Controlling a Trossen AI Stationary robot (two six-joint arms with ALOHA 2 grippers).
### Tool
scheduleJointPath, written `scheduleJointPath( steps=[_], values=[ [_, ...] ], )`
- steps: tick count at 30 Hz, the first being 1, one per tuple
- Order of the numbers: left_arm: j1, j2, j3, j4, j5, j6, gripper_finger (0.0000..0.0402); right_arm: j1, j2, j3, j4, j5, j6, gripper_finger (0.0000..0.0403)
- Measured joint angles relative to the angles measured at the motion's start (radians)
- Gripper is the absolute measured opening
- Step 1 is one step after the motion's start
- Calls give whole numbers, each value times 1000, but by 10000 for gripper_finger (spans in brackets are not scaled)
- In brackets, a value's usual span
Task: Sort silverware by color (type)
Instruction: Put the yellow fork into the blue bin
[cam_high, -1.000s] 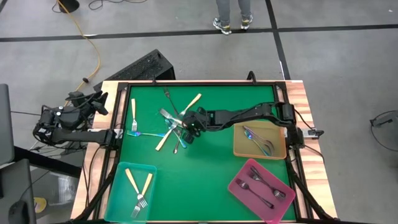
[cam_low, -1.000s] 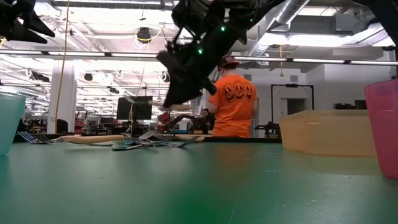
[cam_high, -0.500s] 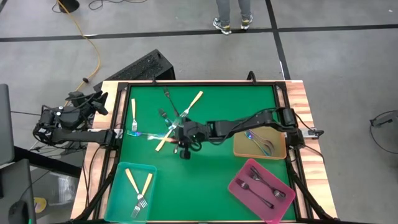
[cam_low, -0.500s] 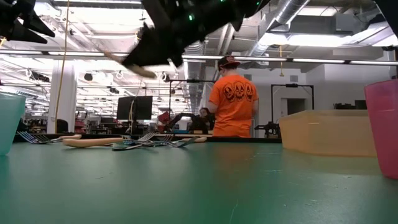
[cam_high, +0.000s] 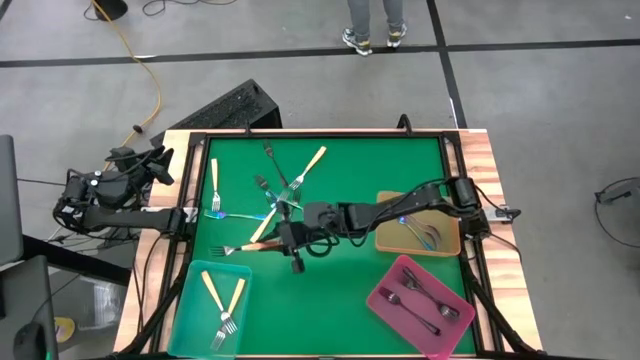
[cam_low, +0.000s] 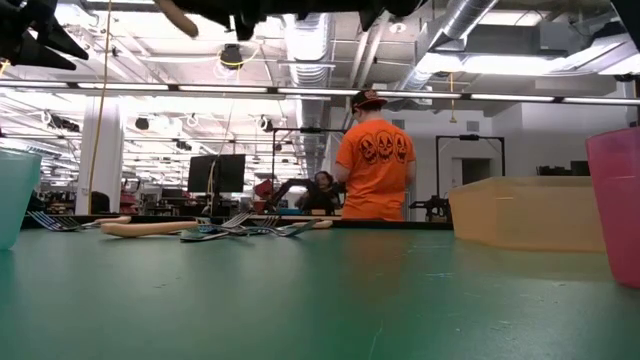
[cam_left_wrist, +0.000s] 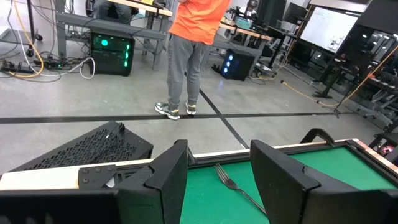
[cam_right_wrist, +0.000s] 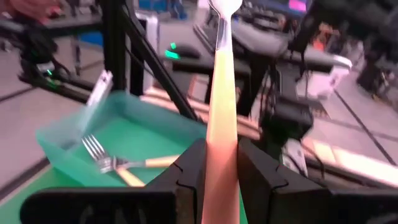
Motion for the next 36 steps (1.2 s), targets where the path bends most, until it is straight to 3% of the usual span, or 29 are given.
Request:
scheduleJointPath(
  steps=[5, 17, 24, 31, 36],
  values=[
    [0, 0, 0, 0, 0, 0, 158, -6, 0, 0, 98, -129, -36, 95],
    [0, 0, 0, 0, 0, 0, 158, 2, 49, 24, 370, -237, 17, 95],
    [0, 0, 0, 0, 0, 0, 158, 10, 253, 288, 379, -354, 133, 95],
    [0, 0, 0, 0, 0, 0, 158, 22, 445, 606, 186, -447, 137, 95],
    [0, 0, 0, 0, 0, 0, 158, 30, 579, 798, 43, -455, 104, 95]
  ],
)
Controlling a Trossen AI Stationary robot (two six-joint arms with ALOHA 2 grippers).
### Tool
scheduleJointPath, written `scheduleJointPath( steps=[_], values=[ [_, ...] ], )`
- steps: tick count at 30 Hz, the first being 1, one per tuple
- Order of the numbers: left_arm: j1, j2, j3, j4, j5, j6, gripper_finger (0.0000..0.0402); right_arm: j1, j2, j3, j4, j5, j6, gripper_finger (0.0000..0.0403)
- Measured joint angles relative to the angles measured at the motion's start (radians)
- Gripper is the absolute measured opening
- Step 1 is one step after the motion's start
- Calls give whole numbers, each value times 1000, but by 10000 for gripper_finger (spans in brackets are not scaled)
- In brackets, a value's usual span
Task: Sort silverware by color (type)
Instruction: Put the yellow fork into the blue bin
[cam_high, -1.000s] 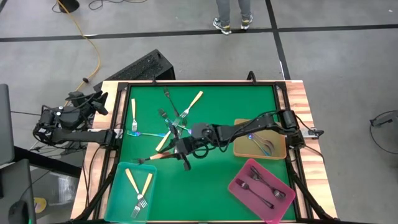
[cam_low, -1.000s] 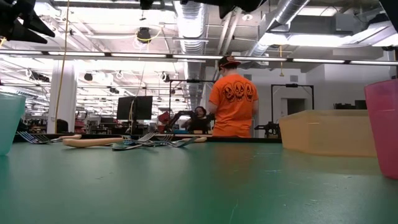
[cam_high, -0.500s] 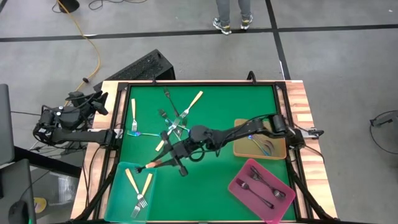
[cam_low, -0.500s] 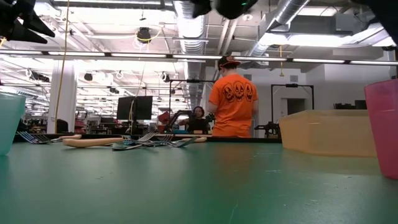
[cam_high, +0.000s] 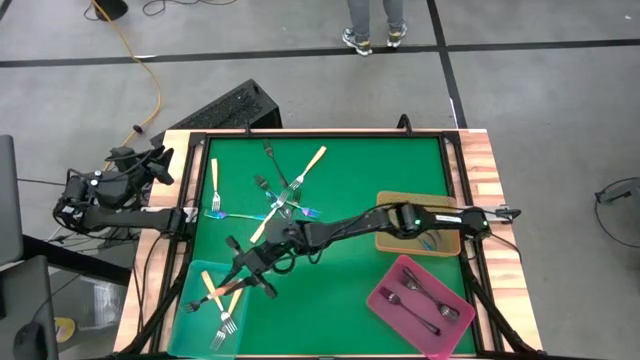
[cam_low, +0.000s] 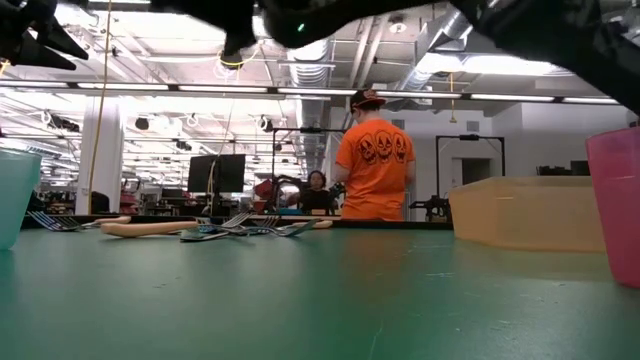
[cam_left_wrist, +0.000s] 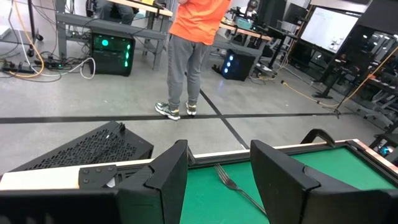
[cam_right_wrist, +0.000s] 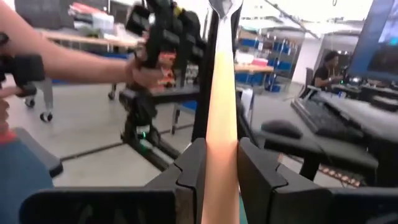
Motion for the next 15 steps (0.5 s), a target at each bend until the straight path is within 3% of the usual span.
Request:
scheduleJointPath(
  steps=[11, 15],
  values=[
    [0, 0, 0, 0, 0, 0, 158, -23, 64, -5, -55, 42, -30, 95],
    [0, 0, 0, 0, 0, 0, 158, -23, 61, -3, -112, 91, -117, 95]
  ],
)
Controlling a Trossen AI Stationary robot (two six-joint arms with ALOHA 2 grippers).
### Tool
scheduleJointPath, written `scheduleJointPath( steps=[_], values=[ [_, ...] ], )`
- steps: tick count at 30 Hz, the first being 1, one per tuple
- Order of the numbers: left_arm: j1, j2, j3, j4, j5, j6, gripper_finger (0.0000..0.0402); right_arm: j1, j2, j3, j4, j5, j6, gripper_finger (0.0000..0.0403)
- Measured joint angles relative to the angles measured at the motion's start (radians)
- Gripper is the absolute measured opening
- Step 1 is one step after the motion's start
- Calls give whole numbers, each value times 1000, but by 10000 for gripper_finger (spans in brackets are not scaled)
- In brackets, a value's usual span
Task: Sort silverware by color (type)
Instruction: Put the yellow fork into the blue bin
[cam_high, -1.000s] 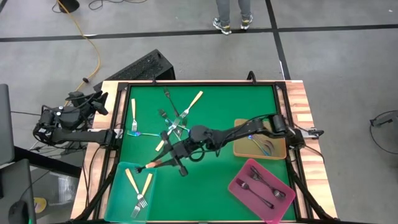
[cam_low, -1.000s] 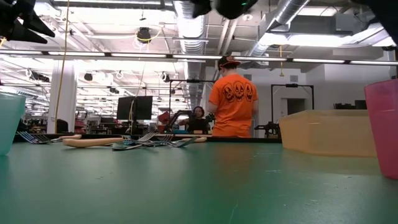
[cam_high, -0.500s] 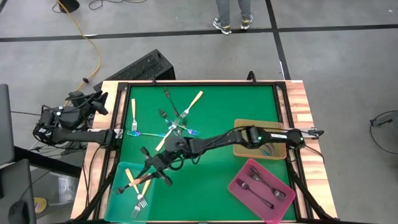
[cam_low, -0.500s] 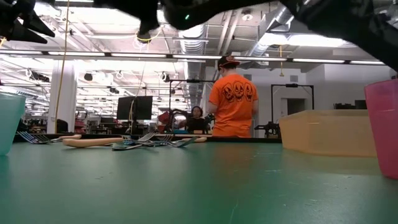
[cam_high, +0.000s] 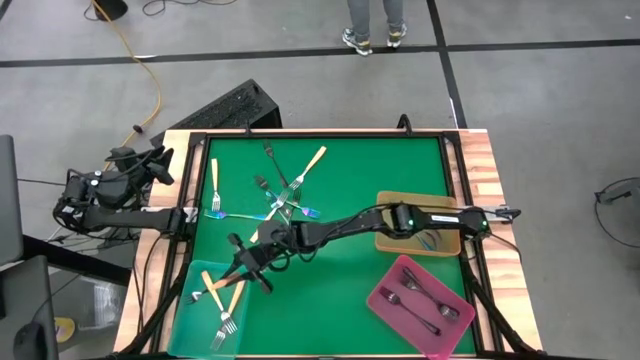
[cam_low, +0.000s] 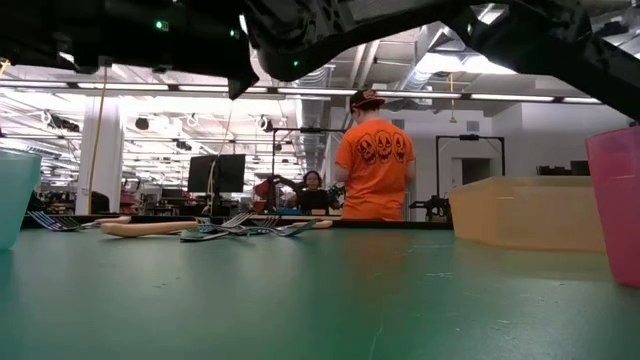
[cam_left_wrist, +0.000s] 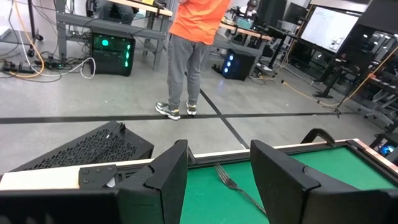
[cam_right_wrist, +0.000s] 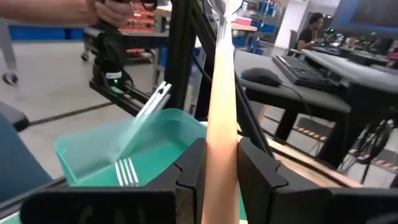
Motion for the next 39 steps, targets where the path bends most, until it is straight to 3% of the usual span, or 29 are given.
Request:
scheduleJointPath(
  steps=[8, 26, 39],
  values=[
    [0, 0, 0, 0, -1, 0, 158, 3, 0, 0, -45, 2, -65, 95],
    [0, 0, 0, 0, -3, 0, 158, -5, 67, 0, -15, -1, -39, 95],
    [0, 0, 0, 0, -3, 0, 158, -3, 68, -1, -113, 23, -241, 95]
  ],
)
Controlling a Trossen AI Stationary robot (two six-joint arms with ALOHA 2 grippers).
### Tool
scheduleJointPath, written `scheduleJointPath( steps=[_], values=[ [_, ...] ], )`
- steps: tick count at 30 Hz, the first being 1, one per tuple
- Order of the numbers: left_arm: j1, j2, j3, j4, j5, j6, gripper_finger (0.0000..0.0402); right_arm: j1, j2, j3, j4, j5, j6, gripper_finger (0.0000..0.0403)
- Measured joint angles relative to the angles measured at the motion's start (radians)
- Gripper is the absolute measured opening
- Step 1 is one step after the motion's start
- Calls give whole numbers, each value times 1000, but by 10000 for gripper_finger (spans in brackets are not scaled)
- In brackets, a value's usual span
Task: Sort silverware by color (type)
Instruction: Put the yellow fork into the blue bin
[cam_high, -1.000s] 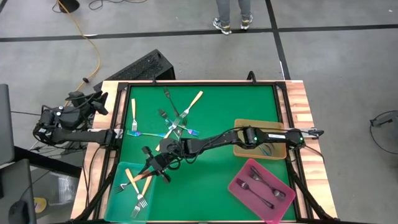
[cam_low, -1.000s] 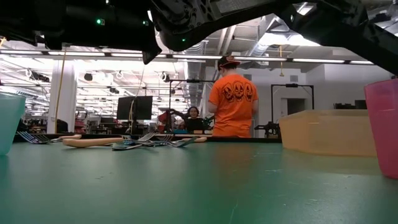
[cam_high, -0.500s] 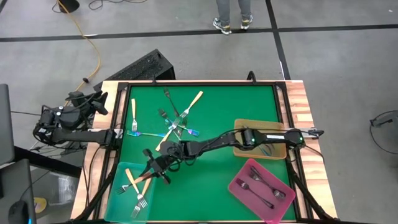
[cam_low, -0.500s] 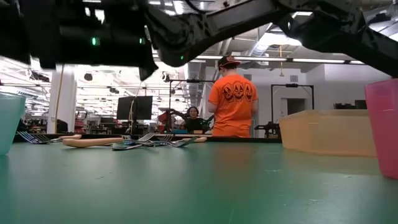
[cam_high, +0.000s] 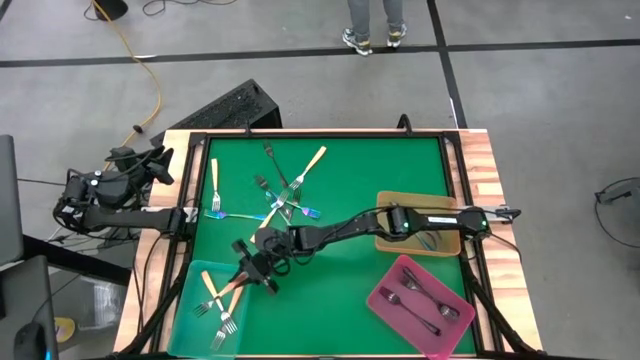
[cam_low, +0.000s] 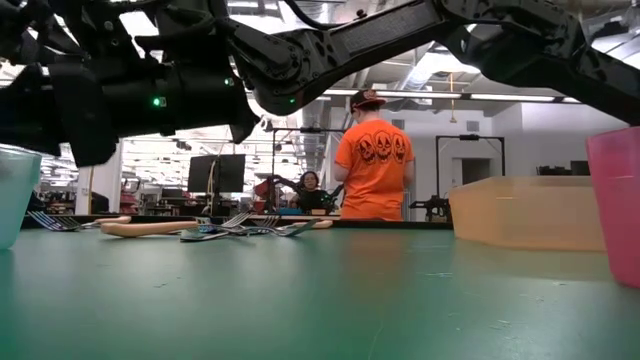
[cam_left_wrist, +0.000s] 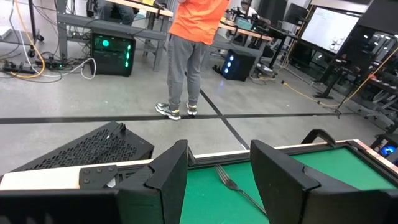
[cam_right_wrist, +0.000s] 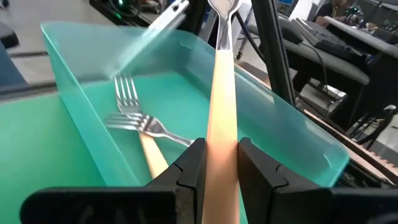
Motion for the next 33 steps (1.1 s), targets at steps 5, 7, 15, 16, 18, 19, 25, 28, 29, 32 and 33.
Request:
scheduleJointPath(
  steps=[5, 7, 15, 16, 18, 19, 25, 28, 29, 32, 33],
  values=[
    [0, 0, 0, 0, 0, 0, 158, -1, 0, 0, -2, 6, -25, 95],
    [0, 0, 0, 0, 0, 0, 158, -1, 0, 0, -10, 6, -48, 96],
    [0, 0, 0, 0, 1, 0, 158, 0, -3, 1, -37, 9, -136, 110],
    [0, 0, 0, 0, 1, 0, 158, 0, -3, 1, -37, 9, -136, 111],
    [0, 0, 0, 0, 1, 0, 158, -1, -3, 1, -38, 9, -136, 111],
    [0, 0, 0, 0, 1, 0, 158, -1, -3, 1, -38, 9, -136, 112],
    [0, 0, 0, 0, 1, 0, 158, -1, -3, 1, -41, 10, -120, 113],
    [0, 0, 0, 0, 1, 0, 158, -1, -3, 1, -50, 12, -111, 113],
    [0, 0, 0, 0, 1, 0, 158, -1, -3, 2, -51, 13, -111, 113],
    [0, 0, 0, 0, 1, 0, 158, -1, -3, 2, -51, 14, -110, 113],
    [0, 0, 0, 0, 1, 0, 158, -1, -3, 2, -51, 15, -110, 113]
  ],
)
